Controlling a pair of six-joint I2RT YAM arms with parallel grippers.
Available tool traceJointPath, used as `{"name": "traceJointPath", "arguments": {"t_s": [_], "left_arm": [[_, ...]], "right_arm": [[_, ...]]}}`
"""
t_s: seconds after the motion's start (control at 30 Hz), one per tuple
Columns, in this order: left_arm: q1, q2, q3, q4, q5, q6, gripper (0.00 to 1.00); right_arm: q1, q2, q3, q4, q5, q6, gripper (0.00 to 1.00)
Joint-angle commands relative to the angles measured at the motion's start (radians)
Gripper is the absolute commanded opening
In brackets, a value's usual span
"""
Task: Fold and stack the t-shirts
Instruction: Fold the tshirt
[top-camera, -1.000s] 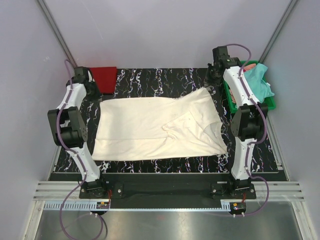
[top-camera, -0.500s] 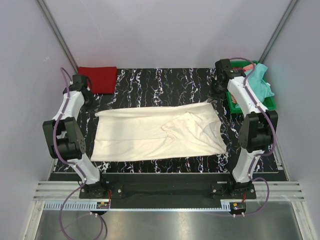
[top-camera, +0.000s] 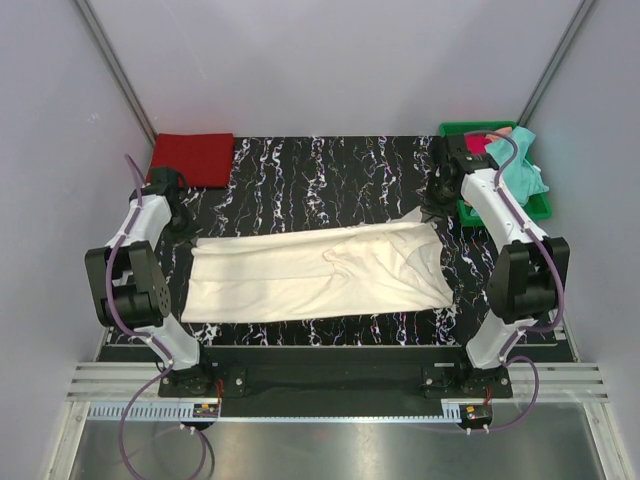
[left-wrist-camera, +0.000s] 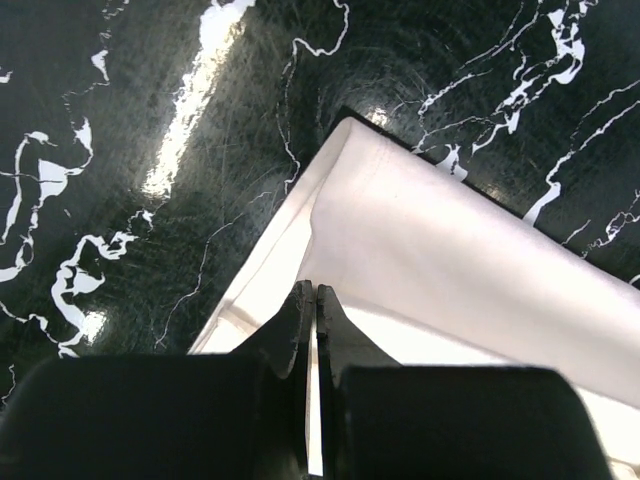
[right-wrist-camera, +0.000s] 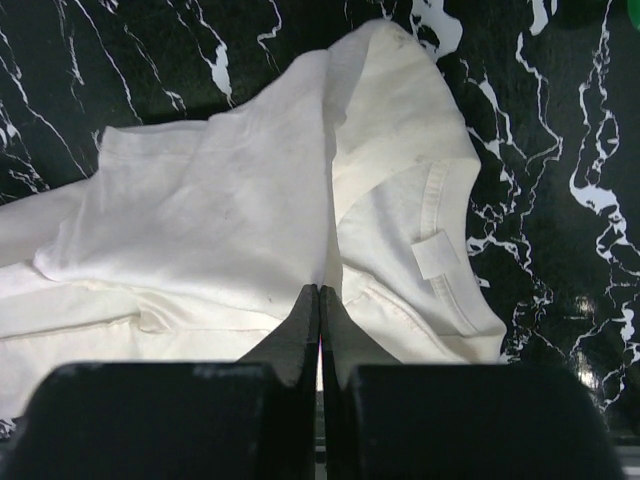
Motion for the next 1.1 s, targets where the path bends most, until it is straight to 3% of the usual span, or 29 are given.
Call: {"name": "traceJointPath", "arguments": {"t_s": [0.0,0.37,1.07], "left_arm": [[0.007,-0.055,-0.014,0.003,-0.070,-0.012,0.00],[0.015,-0.055,-0.029,-0.020,-0.153,-0.032,0.00],[0.020,0.009,-0.088,-0.032,-0.142,-0.095,0.00]], "right_arm": [[-0.012,-0.079,-0.043,0.006,0.029,0.014,0.00],[-0.011,-0.129,-0.163,0.028,-0.034,0.018,0.00],[-0.011,-0.159,-0.307,0.037,-0.019,0.010,0.00]]}}
